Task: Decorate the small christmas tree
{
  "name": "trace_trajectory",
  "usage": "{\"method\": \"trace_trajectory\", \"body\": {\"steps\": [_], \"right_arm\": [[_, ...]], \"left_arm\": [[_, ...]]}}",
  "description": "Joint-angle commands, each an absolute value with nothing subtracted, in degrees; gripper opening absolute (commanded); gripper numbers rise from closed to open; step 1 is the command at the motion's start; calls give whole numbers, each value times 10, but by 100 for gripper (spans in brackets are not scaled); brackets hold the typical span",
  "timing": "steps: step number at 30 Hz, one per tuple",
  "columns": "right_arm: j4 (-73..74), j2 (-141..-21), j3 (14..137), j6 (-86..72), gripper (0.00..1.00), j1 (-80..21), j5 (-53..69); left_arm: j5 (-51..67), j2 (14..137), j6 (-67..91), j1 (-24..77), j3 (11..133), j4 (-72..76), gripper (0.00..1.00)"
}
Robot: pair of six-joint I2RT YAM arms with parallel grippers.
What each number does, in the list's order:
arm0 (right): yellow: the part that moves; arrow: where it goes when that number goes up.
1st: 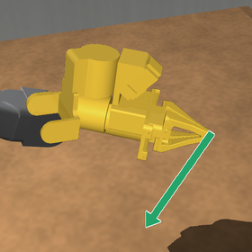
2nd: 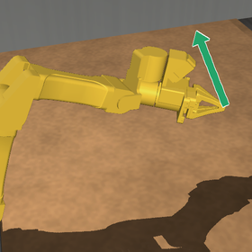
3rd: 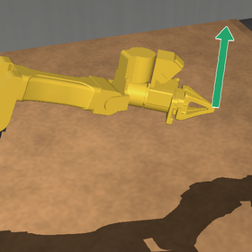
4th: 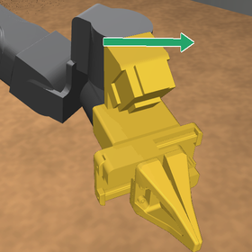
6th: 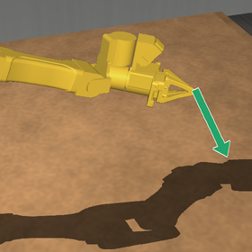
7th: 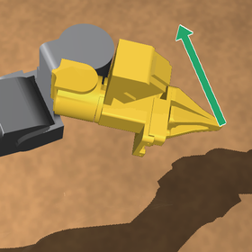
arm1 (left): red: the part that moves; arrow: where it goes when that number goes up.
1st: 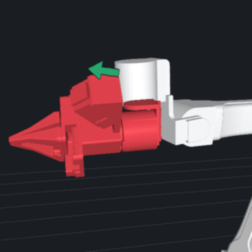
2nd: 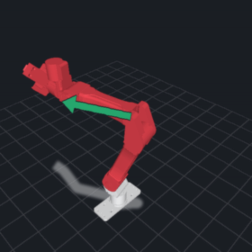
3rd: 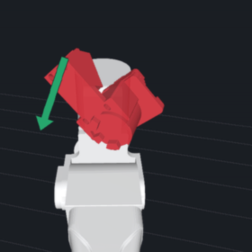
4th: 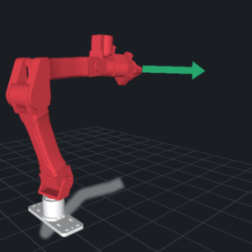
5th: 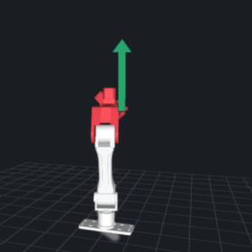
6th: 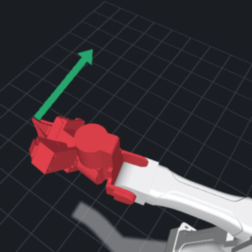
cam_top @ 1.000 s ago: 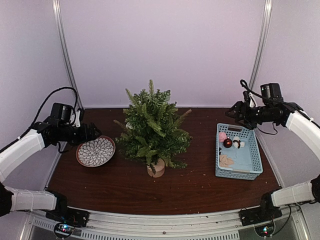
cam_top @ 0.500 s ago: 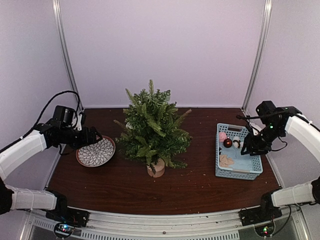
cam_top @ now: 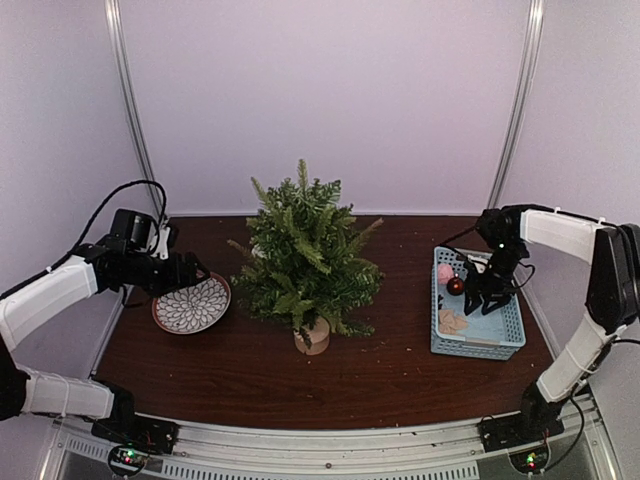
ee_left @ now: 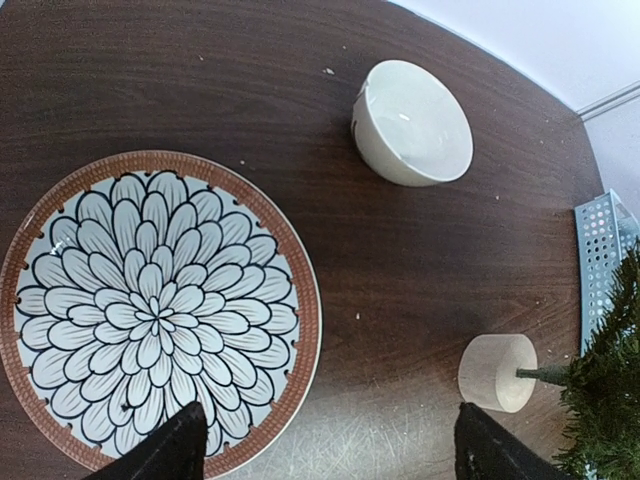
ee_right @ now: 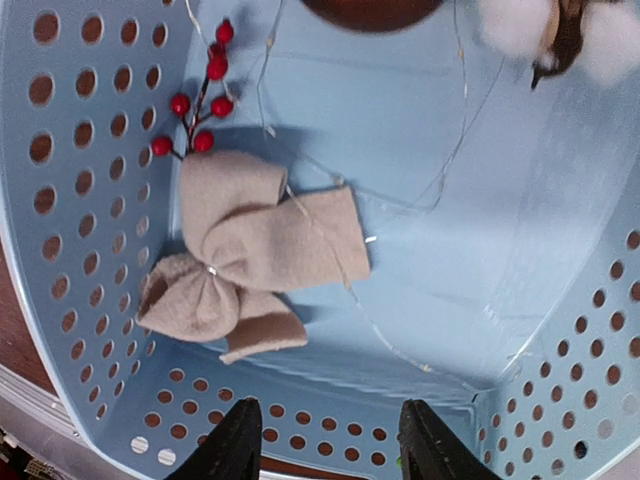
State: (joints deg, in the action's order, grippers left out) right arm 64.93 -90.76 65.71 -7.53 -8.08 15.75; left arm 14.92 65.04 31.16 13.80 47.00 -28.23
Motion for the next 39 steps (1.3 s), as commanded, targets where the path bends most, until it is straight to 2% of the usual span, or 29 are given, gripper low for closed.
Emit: {"method": "trace_trajectory", "body": {"steps": [1,10,22,27,30,32,39], "right_arm": [[685,-949,724,8,50,-84,96],[630,-996,688,46,47,-76,129],[608,-1076,712,67,44,-83,133],[610,-1063,707,66,32,-86,157],[617,-1044,704,64,15,-86,167],[625,-1028,705,58,7,-86,172],[659,-962,720,39,0,-87,154]], "left_arm": [[162,656,301,134,487,-251,85],[166,667,295,134,495,-245,85],[174,694,296,134,506,-238,85],[171,695,298,134,504,-238,85],[167,692,296,134,504,-241,85],[165,689,295,134,504,-242,85],[164,686,294,134,506,-243,85]]}}
